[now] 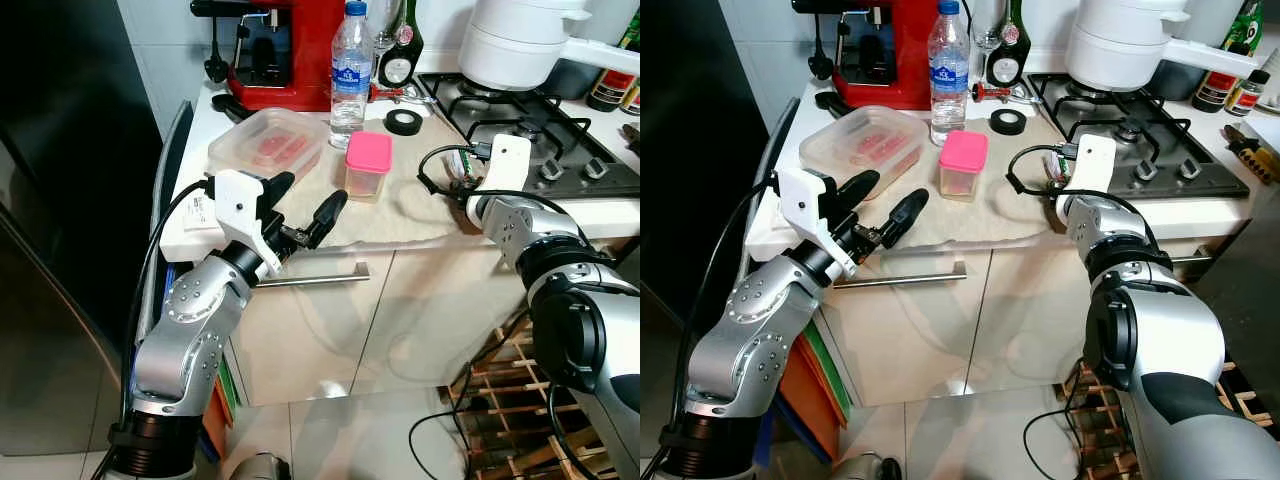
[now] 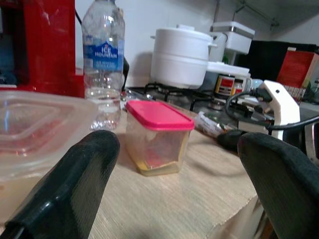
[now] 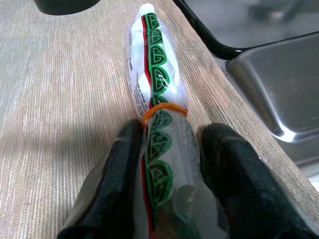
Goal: Restocking fridge
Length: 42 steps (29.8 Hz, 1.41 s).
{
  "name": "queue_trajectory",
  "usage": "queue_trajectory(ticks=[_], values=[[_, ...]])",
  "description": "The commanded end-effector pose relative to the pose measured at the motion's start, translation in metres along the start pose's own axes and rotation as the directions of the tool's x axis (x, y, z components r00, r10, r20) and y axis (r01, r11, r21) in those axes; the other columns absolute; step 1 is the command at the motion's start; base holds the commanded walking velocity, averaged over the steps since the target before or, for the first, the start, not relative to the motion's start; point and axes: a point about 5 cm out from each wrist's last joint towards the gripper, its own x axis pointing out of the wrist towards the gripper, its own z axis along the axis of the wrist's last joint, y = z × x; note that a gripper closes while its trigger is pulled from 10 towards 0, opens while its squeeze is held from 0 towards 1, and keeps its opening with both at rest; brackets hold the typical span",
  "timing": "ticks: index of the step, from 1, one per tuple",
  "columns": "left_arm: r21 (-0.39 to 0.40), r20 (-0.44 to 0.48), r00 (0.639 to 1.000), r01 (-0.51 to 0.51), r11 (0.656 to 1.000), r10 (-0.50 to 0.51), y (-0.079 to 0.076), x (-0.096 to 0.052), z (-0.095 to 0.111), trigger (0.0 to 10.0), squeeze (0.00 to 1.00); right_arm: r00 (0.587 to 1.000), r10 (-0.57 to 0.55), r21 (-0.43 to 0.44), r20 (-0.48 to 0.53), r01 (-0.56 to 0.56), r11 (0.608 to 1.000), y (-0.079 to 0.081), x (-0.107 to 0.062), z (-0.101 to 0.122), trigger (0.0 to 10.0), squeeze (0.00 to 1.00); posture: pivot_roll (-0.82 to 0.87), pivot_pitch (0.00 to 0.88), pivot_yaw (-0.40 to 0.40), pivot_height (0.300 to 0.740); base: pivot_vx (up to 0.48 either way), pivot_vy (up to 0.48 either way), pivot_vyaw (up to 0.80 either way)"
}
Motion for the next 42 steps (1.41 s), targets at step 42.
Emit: queue_trajectory(ticks=[42], values=[[0.076, -0.064, 0.998, 0.008, 0.997, -0.003, 0.000, 0.004, -0.014, 10.0, 0.00, 0.824, -0.001, -0.301, 0.567, 0.208, 0.931, 0.027, -0.023, 0.070, 0.0, 0.00, 0.16, 0.000, -0.021, 0.740, 0.000, 0.000, 0.00]])
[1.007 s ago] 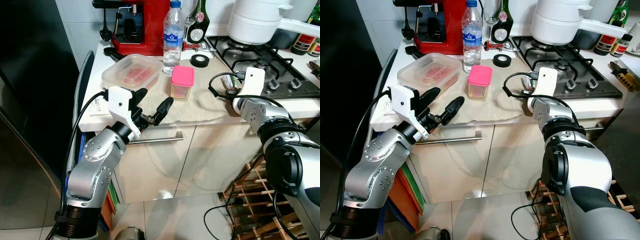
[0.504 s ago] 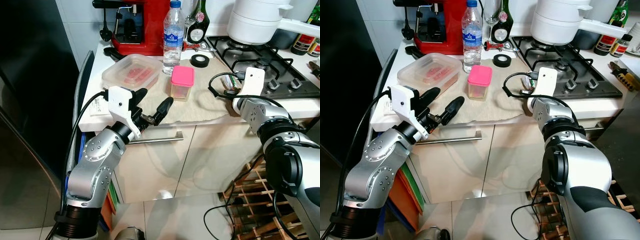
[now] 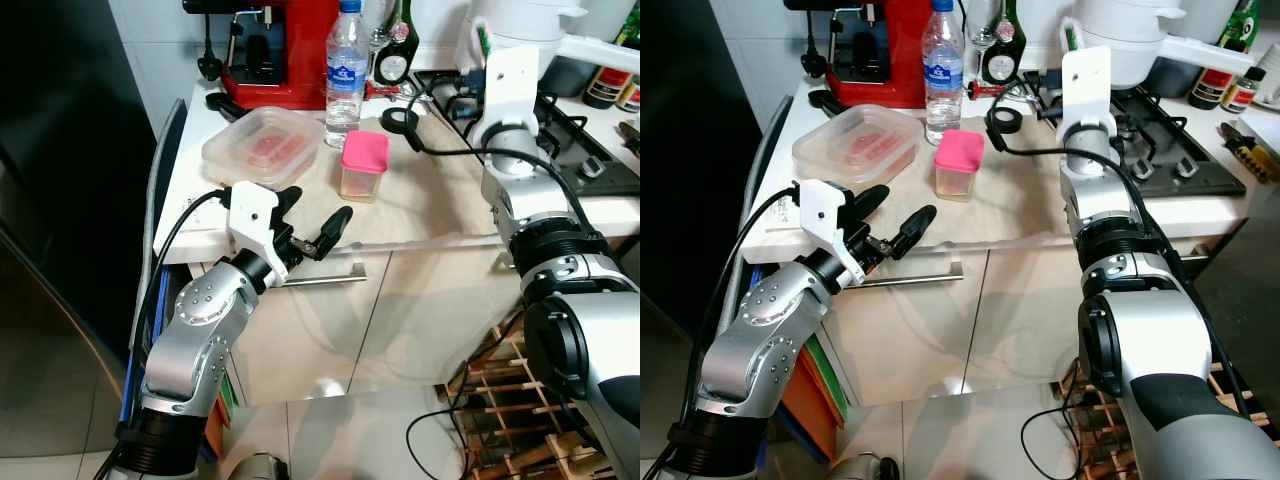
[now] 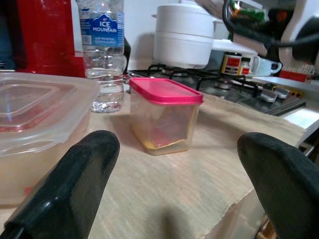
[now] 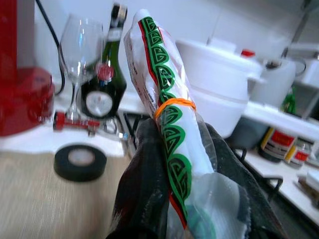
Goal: Restocking fridge
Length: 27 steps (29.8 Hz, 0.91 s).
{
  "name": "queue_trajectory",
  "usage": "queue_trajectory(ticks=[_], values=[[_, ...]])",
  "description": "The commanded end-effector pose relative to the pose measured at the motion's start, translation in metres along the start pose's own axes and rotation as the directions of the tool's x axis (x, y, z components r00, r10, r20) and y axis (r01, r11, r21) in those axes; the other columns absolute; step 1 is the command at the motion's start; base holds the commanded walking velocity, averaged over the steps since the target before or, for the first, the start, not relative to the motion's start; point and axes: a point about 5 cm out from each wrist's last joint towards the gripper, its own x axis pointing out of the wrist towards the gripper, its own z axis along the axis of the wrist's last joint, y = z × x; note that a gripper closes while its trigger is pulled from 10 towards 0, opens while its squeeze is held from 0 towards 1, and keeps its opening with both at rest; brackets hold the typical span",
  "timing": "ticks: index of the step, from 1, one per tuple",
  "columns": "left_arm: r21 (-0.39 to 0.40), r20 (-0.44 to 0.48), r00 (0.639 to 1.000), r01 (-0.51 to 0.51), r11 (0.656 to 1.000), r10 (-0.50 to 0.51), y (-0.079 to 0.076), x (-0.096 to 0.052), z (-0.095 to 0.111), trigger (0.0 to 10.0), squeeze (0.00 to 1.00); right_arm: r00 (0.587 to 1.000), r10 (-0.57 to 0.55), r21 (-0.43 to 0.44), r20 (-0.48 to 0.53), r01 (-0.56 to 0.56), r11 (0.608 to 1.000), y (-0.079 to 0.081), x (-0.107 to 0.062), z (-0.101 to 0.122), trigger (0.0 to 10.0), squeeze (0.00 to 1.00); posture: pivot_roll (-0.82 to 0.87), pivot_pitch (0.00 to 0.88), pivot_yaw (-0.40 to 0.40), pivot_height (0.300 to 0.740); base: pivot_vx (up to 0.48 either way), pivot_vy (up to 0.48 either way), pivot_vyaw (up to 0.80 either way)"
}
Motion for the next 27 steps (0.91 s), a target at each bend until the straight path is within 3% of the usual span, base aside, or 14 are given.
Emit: queue_trajectory(ticks=[1, 5, 8, 16, 20, 23, 25, 27], values=[[0.018, -0.009, 1.000, -0.003, 1.000, 0.003, 0.000, 0.002, -0.001, 10.0, 0.00, 0.999, -0.022, -0.009, 0.027, 0.023, 1.000, -0.003, -0.001, 0.000, 0.0, 0.00, 0.16, 0.000, -0.022, 0.740, 0.000, 0.000, 0.00], [0.051, -0.020, 0.999, -0.029, 0.998, 0.030, 0.003, 0.001, -0.005, 10.0, 0.00, 0.990, -0.070, -0.034, 0.123, 0.075, 0.997, -0.005, -0.006, 0.005, 0.0, 0.00, 0.16, 0.000, -0.025, 0.740, 0.000, 0.000, 0.00], [0.054, -0.026, 0.997, -0.078, 0.996, 0.079, 0.005, -0.001, -0.010, 10.0, 0.00, 0.972, -0.116, -0.081, 0.204, 0.135, 0.988, -0.007, -0.021, -0.002, 0.0, 0.00, 0.15, 0.003, -0.023, 0.740, 0.000, 0.000, 0.00], [0.028, -0.063, 0.985, -0.162, 0.986, 0.164, 0.010, 0.003, -0.022, 10.0, 0.00, 0.972, -0.152, -0.094, 0.179, 0.171, 0.981, -0.005, -0.046, -0.030, 0.0, 0.00, 0.13, 0.007, -0.020, 0.740, 0.000, 0.000, 0.00], [0.037, -0.061, 0.965, -0.252, 0.967, 0.254, 0.019, 0.002, -0.028, 10.0, 0.00, 0.970, -0.172, -0.106, 0.175, 0.192, 0.976, -0.006, -0.070, -0.046, 0.0, 0.00, 0.12, 0.009, -0.020, 0.740, 0.000, 0.000, 0.00], [0.011, -0.027, 0.954, -0.297, 0.955, 0.298, 0.024, -0.010, -0.029, 10.0, 0.00, 0.962, -0.172, -0.096, 0.212, 0.196, 0.976, -0.009, -0.101, -0.051, 0.0, 0.00, 0.12, 0.011, -0.022, 0.740, 0.000, 0.000, 0.00], [0.005, -0.024, 0.954, -0.298, 0.954, 0.299, 0.024, -0.011, -0.029, 10.0, 0.00, 0.961, -0.169, -0.097, 0.217, 0.194, 0.976, -0.009, -0.104, -0.051, 0.0, 0.00, 0.12, 0.011, -0.022, 0.740, 0.000, 0.000, 0.00], [0.053, -0.032, 0.956, -0.291, 0.955, 0.293, 0.023, -0.021, -0.032, 10.0, 0.00, 0.966, -0.116, -0.127, 0.233, 0.148, 0.981, -0.010, -0.132, -0.057, 0.0, 0.00, 0.11, 0.007, -0.024, 0.740, 0.000, 0.000, 0.00]])
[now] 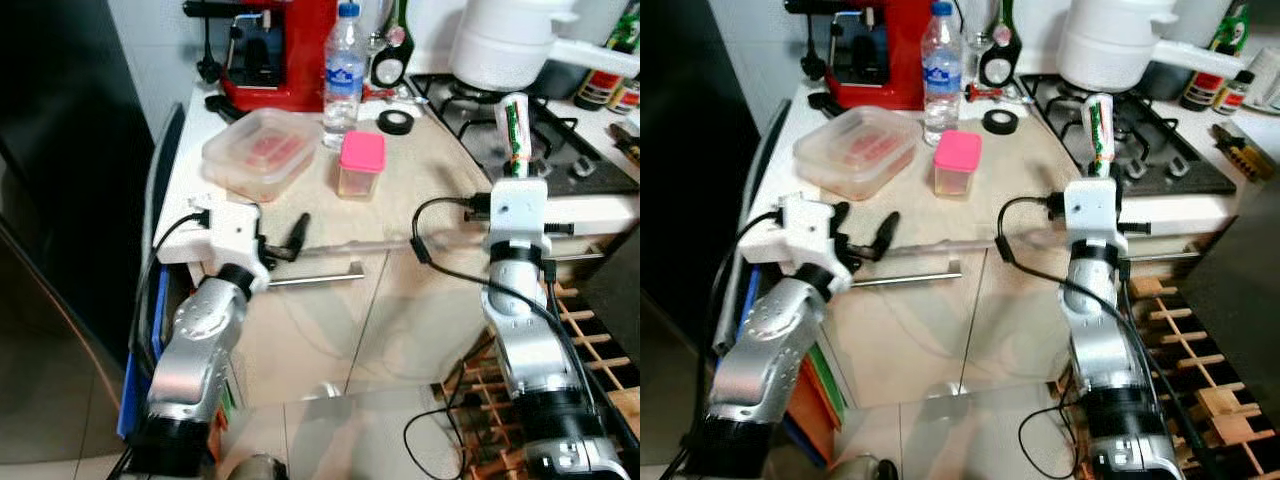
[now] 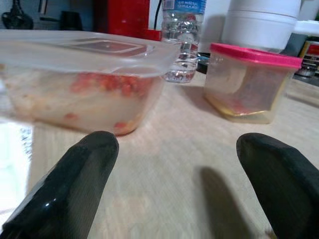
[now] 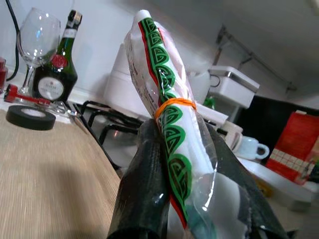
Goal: Restocking fridge
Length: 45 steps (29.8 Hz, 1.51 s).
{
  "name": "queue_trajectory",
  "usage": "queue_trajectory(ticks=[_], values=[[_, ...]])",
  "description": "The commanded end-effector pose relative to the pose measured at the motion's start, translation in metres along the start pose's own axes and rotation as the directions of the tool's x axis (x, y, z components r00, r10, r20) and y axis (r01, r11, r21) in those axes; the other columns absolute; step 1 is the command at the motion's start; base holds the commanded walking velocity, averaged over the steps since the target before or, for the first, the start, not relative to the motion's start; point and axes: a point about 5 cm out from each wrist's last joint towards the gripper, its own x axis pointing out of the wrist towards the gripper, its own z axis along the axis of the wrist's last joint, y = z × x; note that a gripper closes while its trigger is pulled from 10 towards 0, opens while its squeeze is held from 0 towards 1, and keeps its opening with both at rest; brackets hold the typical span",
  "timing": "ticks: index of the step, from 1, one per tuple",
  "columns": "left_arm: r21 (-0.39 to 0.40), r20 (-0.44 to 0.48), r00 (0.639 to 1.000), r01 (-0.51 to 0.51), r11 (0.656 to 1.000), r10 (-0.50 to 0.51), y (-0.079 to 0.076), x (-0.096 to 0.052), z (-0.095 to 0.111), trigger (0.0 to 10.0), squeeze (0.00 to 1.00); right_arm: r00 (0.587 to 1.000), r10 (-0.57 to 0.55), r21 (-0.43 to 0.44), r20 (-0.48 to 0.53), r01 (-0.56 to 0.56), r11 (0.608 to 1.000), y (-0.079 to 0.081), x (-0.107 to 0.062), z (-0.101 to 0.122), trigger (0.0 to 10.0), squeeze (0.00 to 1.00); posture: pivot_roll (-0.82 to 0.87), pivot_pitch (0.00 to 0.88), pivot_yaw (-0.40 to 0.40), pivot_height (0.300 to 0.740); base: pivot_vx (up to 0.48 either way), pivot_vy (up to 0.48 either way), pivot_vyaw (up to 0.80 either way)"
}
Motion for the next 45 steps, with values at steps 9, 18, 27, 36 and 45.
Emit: queue_trajectory(ticks=[9, 18, 27, 36, 45], values=[[0.134, -0.078, 0.995, 0.073, 0.988, -0.063, 0.009, -0.043, -0.028, 10.0, 0.00, 0.979, 0.153, 0.030, -0.132, -0.150, 0.988, -0.015, -0.083, -0.026, 0.0, 0.00, 0.09, 0.000, -0.021, 0.740, 0.000, 0.000, 0.00], [0.082, -0.123, 0.987, 0.115, 0.990, -0.104, 0.016, -0.065, -0.035, 10.0, 0.00, 0.915, 0.242, 0.157, -0.322, -0.200, 0.967, -0.025, -0.127, -0.048, 0.0, 0.00, 0.08, 0.001, -0.031, 0.740, 0.000, 0.000, 0.00], [0.059, -0.119, 0.990, 0.080, 0.995, -0.073, 0.014, -0.050, -0.034, 10.0, 0.00, 0.924, 0.239, 0.186, -0.300, -0.188, 0.964, -0.017, -0.113, -0.050, 0.0, 0.00, 0.08, 0.000, -0.034, 0.740, 0.000, 0.000, 0.00], [0.081, -0.096, 0.993, 0.074, 0.994, -0.066, 0.010, -0.035, -0.025, 10.0, 0.00, 0.919, 0.273, 0.209, -0.283, -0.219, 0.953, -0.005, -0.099, -0.049, 0.0, 0.00, 0.08, 0.000, -0.030, 0.740, 0.000, 0.000, 0.00], [0.057, -0.078, 0.995, 0.072, 0.996, -0.067, 0.005, -0.029, -0.022, 10.0, 0.00, 0.919, 0.280, 0.215, -0.277, -0.225, 0.950, 0.000, -0.089, -0.050, 0.0, 0.00, 0.08, 0.000, -0.028, 0.740, 0.000, 0.000, 0.00]])
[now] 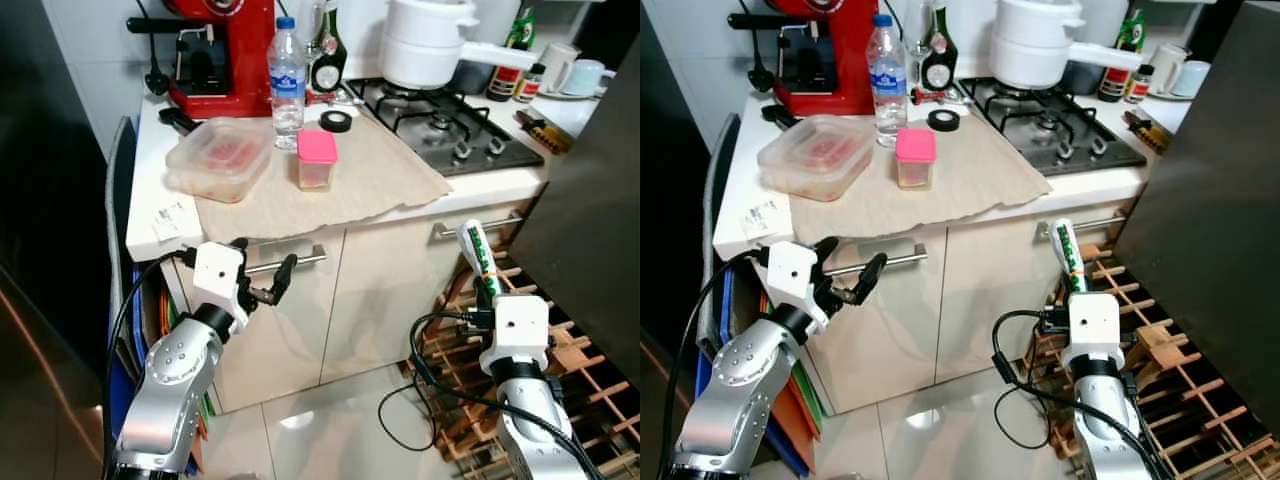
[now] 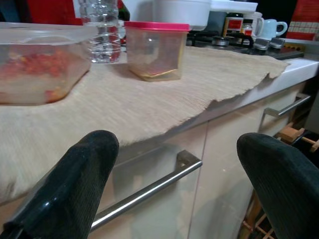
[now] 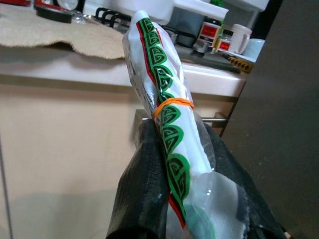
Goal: Restocking fridge
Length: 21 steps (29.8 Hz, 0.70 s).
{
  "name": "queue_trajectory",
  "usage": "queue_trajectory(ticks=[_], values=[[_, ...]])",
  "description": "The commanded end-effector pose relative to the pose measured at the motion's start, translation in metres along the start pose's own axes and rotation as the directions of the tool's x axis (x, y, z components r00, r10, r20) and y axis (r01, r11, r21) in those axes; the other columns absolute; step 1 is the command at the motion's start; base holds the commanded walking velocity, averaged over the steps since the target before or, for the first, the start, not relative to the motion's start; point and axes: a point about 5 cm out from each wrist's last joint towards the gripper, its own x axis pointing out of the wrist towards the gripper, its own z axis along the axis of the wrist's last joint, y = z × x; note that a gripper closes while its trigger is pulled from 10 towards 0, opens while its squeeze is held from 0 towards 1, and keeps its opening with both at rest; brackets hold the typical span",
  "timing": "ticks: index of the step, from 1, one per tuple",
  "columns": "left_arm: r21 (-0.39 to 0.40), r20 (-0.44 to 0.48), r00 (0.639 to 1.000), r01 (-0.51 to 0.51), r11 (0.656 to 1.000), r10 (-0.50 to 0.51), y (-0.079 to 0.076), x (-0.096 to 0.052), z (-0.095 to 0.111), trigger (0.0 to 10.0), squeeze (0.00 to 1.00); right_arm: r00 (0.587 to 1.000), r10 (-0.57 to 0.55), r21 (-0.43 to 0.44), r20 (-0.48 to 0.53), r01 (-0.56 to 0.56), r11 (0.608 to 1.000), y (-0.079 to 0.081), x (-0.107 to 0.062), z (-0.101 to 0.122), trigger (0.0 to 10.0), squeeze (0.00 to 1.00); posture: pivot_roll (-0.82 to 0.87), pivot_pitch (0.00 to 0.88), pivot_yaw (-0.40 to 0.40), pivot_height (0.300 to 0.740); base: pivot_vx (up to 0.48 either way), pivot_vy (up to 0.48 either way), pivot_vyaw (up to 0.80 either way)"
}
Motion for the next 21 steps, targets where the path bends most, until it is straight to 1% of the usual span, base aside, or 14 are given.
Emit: queue_trajectory(ticks=[1, 4, 10, 21], values=[[-0.006, -0.010, 1.000, 0.002, 1.000, -0.002, -0.0019, 0.0038, -0.0002, 10.0, 0.00, 1.000, -0.007, 0.007, -0.005, 0.007, 1.000, -0.0017, 0.0050, 0.0013, 0.0, 0.00, 0.08, 0.000, -0.028, 0.740, 0.000, 0.000, 0.00], [0.012, -0.015, 1.000, -0.005, 1.000, 0.005, -0.0024, 0.0061, 0.0006, 10.0, 0.00, 1.000, -0.008, 0.014, -0.005, 0.008, 1.000, -0.0006, 0.0082, 0.0020, 0.0, 0.00, 0.09, 0.000, -0.031, 0.740, -0.080, 0.000, 0.00], [0.008, -0.013, 1.000, -0.012, 1.000, 0.012, -0.0024, 0.0091, 0.0018, 10.0, 0.00, 1.000, -0.003, 0.018, -0.003, 0.003, 1.000, 0.0012, 0.0115, 0.0035, 0.0, 0.00, 0.09, 0.000, -0.031, 0.740, -0.332, 0.000, 0.00], [0.029, -0.011, 1.000, -0.014, 0.999, 0.014, -0.0032, 0.0135, 0.0032, 10.0, 0.00, 1.000, 0.008, 0.020, -0.010, -0.008, 1.000, 0.0056, 0.0147, 0.0034, 0.0, 0.00, 0.09, 0.000, -0.026, 0.740, -0.325, 0.000, 0.00]])
